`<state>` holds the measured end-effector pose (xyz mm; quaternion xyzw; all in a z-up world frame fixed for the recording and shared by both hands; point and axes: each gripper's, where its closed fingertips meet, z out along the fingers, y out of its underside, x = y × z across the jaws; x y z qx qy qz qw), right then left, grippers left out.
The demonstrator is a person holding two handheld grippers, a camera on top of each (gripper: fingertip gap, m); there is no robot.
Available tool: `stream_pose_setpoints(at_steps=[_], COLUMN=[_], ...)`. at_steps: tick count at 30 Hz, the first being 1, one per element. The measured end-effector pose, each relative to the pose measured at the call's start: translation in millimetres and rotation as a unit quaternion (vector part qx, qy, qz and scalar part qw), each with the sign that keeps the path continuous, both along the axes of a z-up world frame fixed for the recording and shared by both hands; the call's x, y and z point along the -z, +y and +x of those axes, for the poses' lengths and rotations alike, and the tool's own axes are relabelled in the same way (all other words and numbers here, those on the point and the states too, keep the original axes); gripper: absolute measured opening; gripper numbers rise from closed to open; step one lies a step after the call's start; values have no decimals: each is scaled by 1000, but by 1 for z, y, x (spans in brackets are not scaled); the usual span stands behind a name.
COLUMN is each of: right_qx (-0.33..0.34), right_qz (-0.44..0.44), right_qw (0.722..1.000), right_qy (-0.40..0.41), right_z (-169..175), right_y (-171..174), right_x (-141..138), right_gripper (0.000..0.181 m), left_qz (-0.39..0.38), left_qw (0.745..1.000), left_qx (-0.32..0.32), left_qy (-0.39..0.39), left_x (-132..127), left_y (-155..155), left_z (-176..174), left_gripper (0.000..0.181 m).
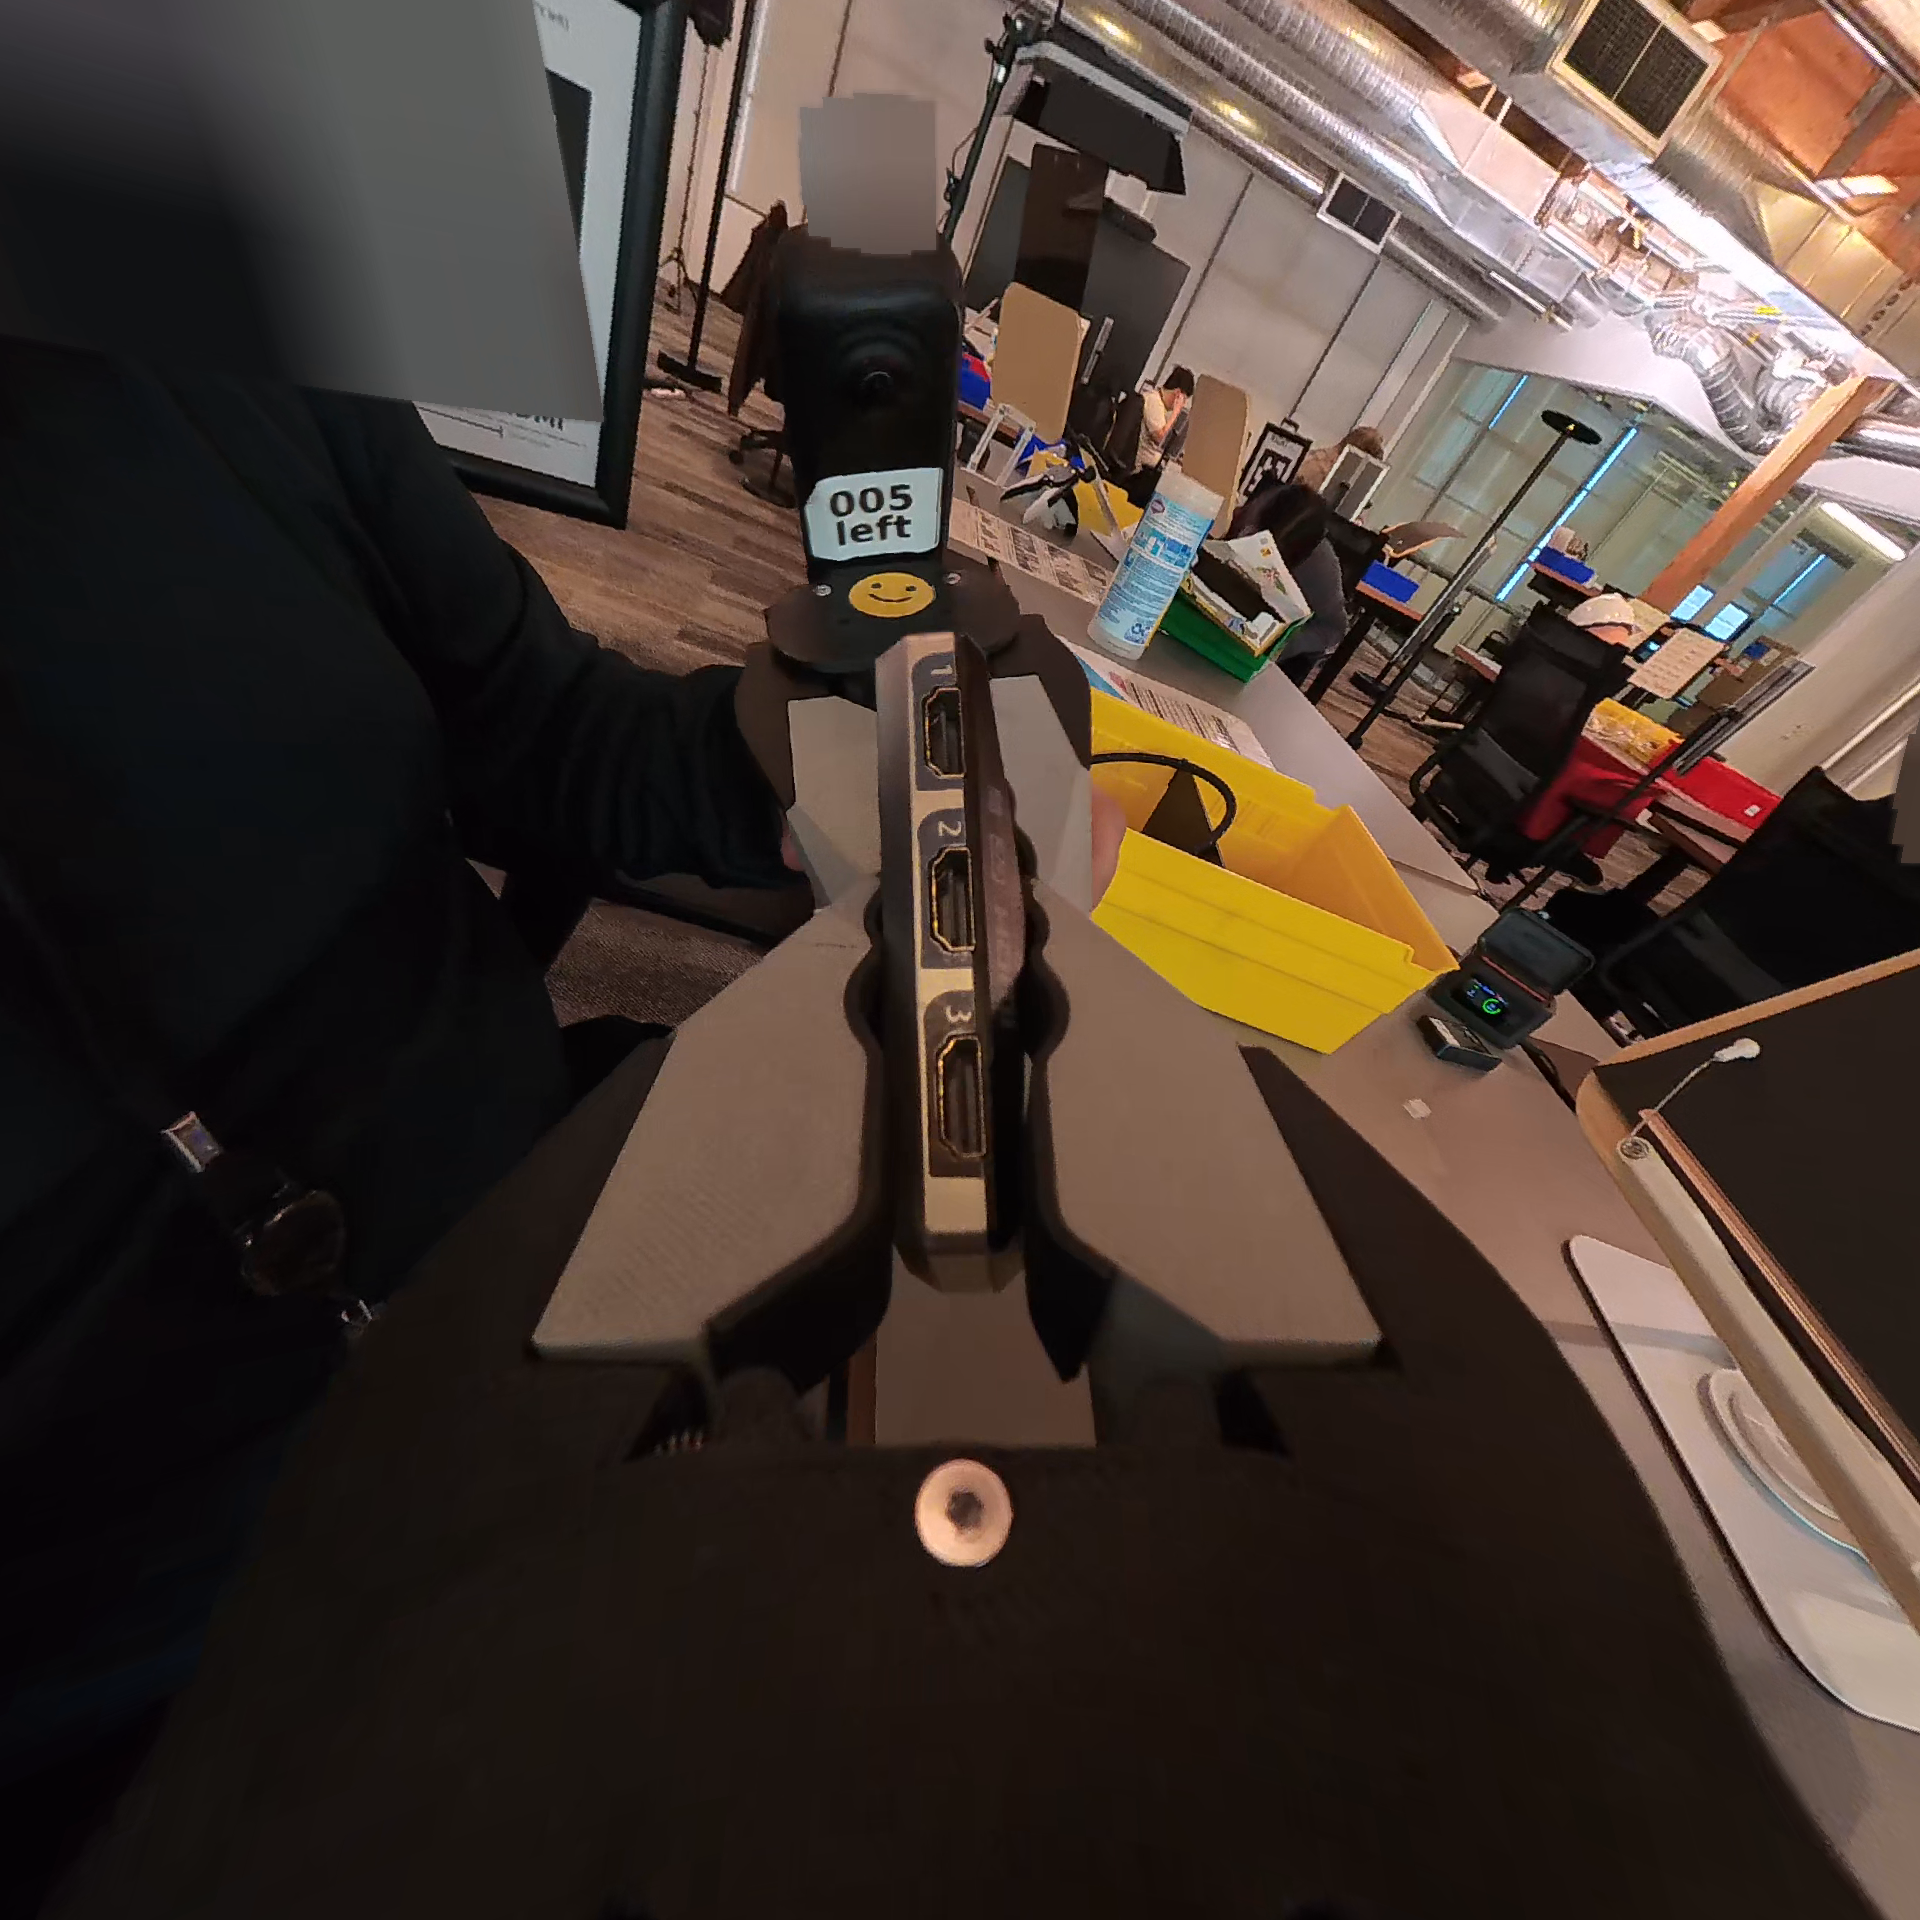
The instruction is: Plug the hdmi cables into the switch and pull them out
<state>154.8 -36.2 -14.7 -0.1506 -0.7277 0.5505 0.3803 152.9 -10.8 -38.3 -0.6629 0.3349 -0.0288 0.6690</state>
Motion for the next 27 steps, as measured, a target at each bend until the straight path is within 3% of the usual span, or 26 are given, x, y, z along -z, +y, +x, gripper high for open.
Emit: stream_pose_setpoints(at_steps=[10, 13, 17, 27], right_qx=[-5, -3, -15, -29], right_qz=[-5, 2, -2, 9], right_qw=[1000, 1000, 1000, 999], right_qy=[1, -1, -3, -18], right_z=[1, 0, 2, 1], right_y=[-2, -5, -9, -16], right_x=[-2, 0, -1, 8], right_gripper=[19, 19, 19, 19], left_qz=[5, -17, 11, 6], left_qw=[1000, 999, 999, 999], left_qx=[7, 32, 19, 26], left_qy=[6, 12, 34, 43], left_x=[-1, 7, 4, 10], left_y=[-4, -7, -5, -1], left_z=[4, 12, 11, 19], left_gripper=[24, 37, 19, 20])
